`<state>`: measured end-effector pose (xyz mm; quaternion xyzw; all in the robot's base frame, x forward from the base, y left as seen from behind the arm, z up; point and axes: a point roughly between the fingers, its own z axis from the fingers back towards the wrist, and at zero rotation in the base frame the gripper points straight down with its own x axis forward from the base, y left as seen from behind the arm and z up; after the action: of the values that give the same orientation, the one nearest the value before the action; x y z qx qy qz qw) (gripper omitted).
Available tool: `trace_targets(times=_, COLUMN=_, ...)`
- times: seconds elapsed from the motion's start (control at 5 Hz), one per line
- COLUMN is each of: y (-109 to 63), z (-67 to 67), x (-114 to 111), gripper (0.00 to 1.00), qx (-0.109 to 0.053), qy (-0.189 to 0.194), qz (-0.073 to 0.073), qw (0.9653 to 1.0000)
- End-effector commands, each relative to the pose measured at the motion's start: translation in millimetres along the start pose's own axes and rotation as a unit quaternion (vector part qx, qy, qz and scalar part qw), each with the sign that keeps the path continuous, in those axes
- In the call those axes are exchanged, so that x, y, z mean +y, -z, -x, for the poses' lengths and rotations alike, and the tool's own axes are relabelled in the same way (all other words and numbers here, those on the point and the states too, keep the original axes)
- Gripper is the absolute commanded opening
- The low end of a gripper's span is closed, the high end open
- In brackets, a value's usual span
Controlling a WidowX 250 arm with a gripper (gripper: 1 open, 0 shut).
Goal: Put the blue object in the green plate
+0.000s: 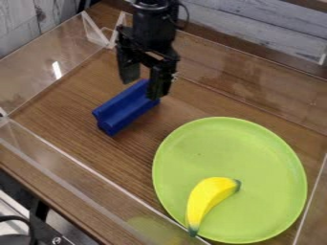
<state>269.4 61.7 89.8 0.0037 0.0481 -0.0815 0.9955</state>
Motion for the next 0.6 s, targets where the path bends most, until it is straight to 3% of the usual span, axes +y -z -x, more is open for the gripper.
trace_targets(times=0.0, y=-5.7, z=1.2, x=6, gripper=1.0, qx=-0.018, qy=0.001, qz=-0.009, qw=0.9998)
trace_targets(times=0.4, y=6.9, z=4.7, x=8, gripper=1.0, qx=-0.009, qy=0.007, qz=-0.008, qw=0.9999)
